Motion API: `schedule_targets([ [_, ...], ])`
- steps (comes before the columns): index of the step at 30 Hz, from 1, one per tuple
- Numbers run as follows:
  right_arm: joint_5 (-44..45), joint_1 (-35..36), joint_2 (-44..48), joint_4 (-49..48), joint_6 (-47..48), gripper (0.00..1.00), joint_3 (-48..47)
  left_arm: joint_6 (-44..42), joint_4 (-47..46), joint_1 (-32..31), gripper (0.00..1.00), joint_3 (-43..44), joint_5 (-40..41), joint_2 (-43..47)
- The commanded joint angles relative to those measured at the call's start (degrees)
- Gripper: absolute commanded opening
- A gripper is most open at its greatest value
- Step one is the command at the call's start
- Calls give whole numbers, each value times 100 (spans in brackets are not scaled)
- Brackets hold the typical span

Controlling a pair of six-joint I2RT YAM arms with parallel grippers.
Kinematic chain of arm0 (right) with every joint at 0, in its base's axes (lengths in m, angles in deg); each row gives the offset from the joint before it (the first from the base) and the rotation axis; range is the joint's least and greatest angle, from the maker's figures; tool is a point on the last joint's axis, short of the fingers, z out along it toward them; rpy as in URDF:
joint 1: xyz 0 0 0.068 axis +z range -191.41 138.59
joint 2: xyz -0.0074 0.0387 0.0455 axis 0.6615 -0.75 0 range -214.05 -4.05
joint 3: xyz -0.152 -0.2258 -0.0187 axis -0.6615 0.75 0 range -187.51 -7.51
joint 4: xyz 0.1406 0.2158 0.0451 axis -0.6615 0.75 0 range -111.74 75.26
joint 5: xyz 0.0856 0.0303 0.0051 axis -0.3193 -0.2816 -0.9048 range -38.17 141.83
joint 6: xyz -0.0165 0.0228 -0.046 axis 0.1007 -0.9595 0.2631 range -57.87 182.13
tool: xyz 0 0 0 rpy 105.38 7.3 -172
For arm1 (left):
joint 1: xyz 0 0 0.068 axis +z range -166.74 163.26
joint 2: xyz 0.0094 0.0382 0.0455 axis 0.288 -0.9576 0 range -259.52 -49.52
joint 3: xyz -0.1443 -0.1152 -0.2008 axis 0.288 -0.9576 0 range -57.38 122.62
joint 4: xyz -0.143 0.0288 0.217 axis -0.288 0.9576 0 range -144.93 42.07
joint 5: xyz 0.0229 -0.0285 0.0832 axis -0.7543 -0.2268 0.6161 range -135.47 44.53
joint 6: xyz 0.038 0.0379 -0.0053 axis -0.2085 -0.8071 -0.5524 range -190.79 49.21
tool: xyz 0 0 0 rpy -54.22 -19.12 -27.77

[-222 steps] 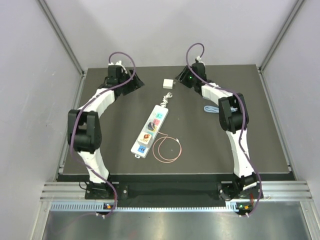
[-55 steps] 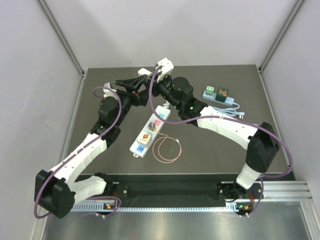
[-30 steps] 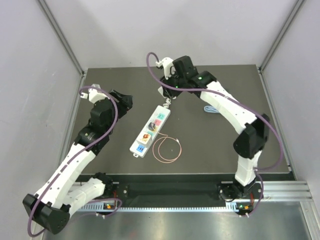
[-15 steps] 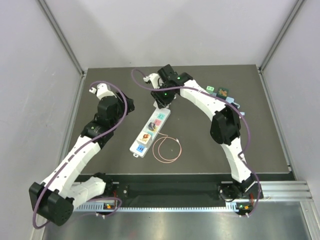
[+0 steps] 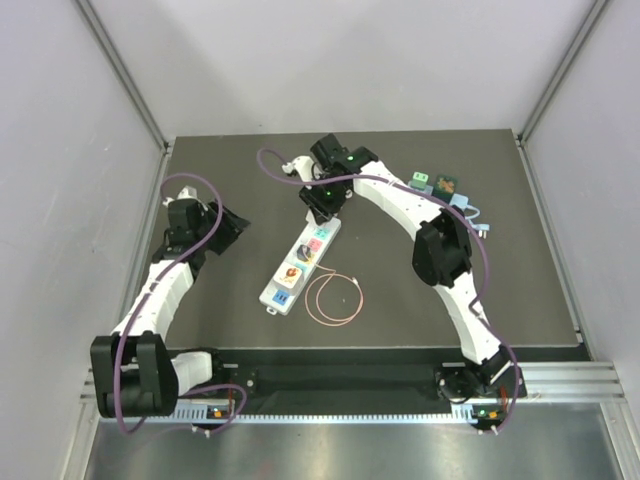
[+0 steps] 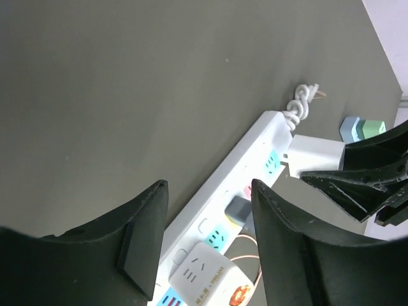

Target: Insert the plug

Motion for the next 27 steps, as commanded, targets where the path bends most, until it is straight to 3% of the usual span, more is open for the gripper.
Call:
schedule_targets([
  [1, -126, 101, -100, 67, 178, 0, -313, 242, -463, 265, 60, -191, -182, 93],
  [27, 524, 329, -821, 374, 398, 0, -595, -171, -543, 292, 61, -315, 231, 23],
])
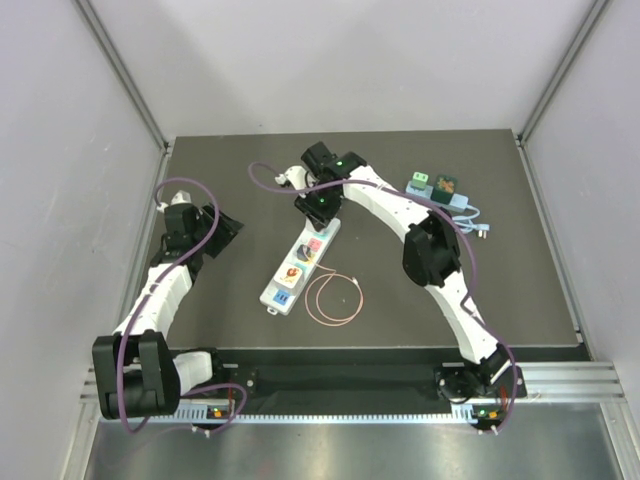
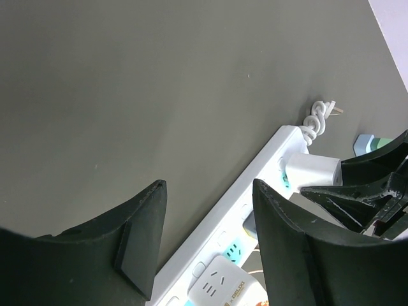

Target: Insert the plug

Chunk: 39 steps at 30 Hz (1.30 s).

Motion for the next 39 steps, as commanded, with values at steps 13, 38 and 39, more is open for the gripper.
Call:
schedule_targets([
  [13, 603, 280, -551, -188, 179, 0, 330, -158, -212, 28, 61, 57, 129, 23],
  [38, 735, 297, 379, -970, -357, 42, 216, -71, 25, 10, 64, 532, -285, 137],
  [39, 543, 280, 441, -997, -374, 50, 190, -53, 25, 19, 65, 549, -267, 172],
])
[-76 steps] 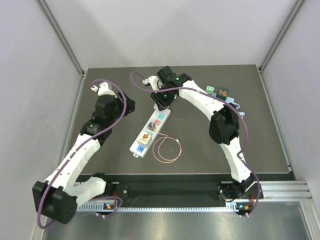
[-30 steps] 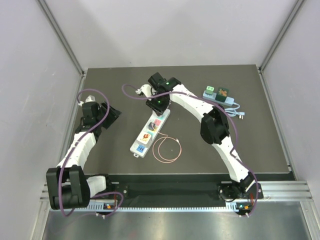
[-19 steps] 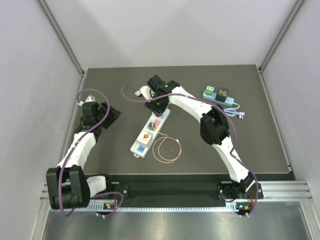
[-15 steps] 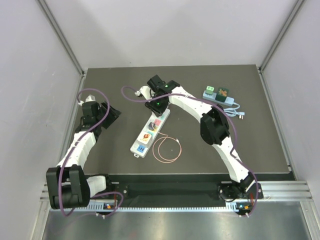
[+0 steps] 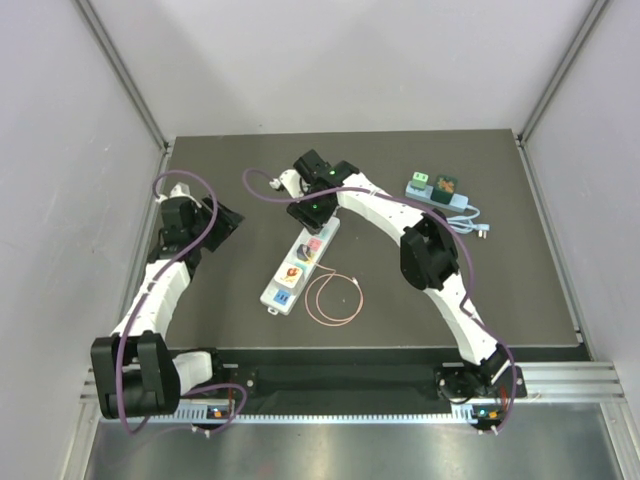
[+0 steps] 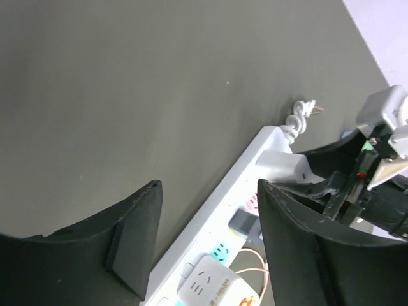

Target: Insert the plug

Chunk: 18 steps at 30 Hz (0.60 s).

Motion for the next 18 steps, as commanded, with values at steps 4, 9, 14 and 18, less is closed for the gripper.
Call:
schedule_targets([
  [4, -503, -31, 718, -803, -359, 80, -85, 155, -73, 10, 67, 335, -217, 220],
  [9, -539, -40, 1368, -1279, -694, 100, 388, 86, -161, -7, 95, 590, -524, 308],
  [14, -214, -293, 2692, -1833, -1571, 100, 1293, -521, 356, -182, 99, 1353, -735, 255],
  [18, -161, -830, 4065, -2192, -2433, 100, 2949, -1030, 507, -629, 99, 1601, -938, 448],
])
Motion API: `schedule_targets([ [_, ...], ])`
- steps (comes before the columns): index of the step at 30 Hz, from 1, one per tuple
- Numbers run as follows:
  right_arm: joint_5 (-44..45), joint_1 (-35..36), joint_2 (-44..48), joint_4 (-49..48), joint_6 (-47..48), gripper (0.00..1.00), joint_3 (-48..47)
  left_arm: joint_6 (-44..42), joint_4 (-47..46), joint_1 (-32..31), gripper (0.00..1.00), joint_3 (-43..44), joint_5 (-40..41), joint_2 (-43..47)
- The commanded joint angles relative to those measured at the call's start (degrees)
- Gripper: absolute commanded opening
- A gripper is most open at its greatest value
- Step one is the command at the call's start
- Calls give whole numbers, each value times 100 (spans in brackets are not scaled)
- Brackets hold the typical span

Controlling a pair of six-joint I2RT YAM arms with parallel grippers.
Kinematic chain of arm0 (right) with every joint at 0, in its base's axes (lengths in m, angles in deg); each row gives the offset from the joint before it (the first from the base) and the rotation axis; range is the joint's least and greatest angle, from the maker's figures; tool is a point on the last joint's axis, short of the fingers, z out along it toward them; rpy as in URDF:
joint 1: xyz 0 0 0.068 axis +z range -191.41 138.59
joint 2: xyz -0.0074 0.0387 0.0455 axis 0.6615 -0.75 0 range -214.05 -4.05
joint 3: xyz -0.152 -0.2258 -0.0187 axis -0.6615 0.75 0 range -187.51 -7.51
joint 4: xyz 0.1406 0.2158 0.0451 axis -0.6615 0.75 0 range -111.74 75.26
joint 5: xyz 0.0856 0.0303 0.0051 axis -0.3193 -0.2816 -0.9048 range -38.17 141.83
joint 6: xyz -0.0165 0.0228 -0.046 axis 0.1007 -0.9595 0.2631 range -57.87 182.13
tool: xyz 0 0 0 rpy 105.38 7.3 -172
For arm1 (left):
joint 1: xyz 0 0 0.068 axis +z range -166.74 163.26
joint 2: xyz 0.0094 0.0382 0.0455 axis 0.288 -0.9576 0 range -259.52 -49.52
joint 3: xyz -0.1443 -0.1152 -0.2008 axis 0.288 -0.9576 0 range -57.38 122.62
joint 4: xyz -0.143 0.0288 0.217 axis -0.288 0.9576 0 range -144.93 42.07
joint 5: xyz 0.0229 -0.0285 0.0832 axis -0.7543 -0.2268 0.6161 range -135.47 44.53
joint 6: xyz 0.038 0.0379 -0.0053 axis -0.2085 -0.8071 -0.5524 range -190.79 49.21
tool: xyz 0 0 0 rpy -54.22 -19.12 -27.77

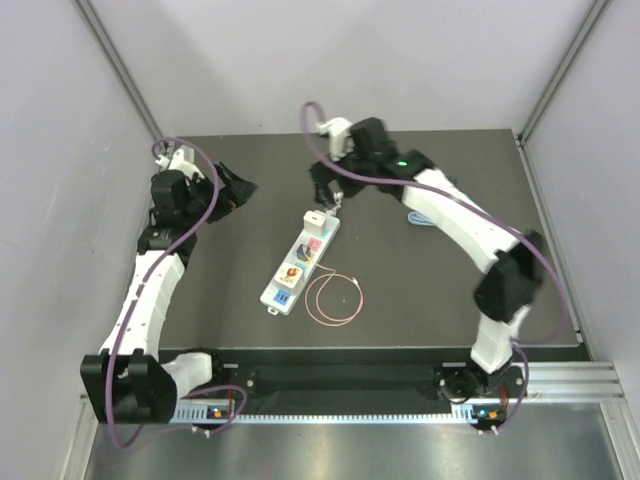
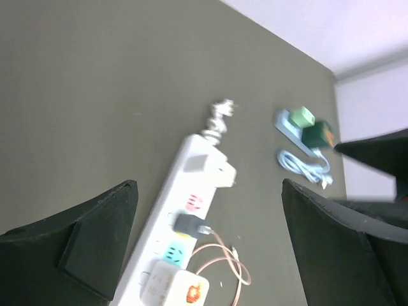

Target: Insert the plug

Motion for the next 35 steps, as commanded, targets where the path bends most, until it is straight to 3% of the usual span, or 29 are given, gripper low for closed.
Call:
schedule_targets([
  [1, 172, -614, 1507, -794, -1244, 100, 1182, -690, 124, -450, 99, 323, -304, 355],
  [6, 717, -1072, 3678, -1410, -2327, 100, 3533, -1147, 247, -1486, 98, 630, -365, 347],
  [9, 803, -1072, 4821, -1842, -2609, 100, 4565, -1280, 212, -1716, 99, 587, -1049, 329],
  [13, 1480, -1081, 6138, -1596, -2969, 100, 5192, -973, -384, -1751, 99, -9, -1551, 741],
  [17, 1727, -1090, 6851, -1754, -3154, 100, 5807, -893, -745, -1752, 98, -239, -1640, 1207],
  [35, 1763, -1081, 6520, -1859, -3155, 100, 5580, -1245, -570, -1743, 99, -64, -1280, 1498],
])
